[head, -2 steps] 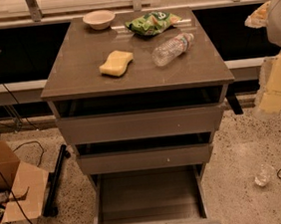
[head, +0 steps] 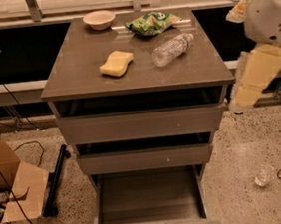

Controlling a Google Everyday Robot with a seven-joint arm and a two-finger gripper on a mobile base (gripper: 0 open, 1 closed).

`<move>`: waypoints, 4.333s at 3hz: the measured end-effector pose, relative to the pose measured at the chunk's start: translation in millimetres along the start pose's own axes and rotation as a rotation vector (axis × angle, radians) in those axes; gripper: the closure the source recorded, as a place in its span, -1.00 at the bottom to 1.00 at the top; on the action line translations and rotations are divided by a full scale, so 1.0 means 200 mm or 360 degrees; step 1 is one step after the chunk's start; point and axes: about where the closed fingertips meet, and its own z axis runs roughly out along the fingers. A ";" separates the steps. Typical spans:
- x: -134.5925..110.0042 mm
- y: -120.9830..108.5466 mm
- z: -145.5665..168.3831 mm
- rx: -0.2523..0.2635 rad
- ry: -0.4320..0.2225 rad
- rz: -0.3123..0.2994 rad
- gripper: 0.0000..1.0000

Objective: Place sponge into bottom drawer

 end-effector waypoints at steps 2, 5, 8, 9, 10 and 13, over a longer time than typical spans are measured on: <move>-0.30 -0.13 0.13 0.0021 -0.0212 0.0050 -1.00; -0.58 -0.28 0.36 -0.0097 -0.0364 -0.0007 -1.00; -0.79 -0.45 0.74 -0.0018 -0.0556 0.0154 -1.00; -0.87 -0.55 0.88 -0.0036 -0.0688 0.0219 -1.00; -0.94 -0.63 1.01 -0.0087 -0.0777 0.0254 -1.00; -1.14 -0.82 1.36 -0.0283 -0.0944 0.0329 -1.00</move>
Offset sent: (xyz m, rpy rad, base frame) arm 0.0765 0.0884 0.0017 0.1943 -0.0524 0.0144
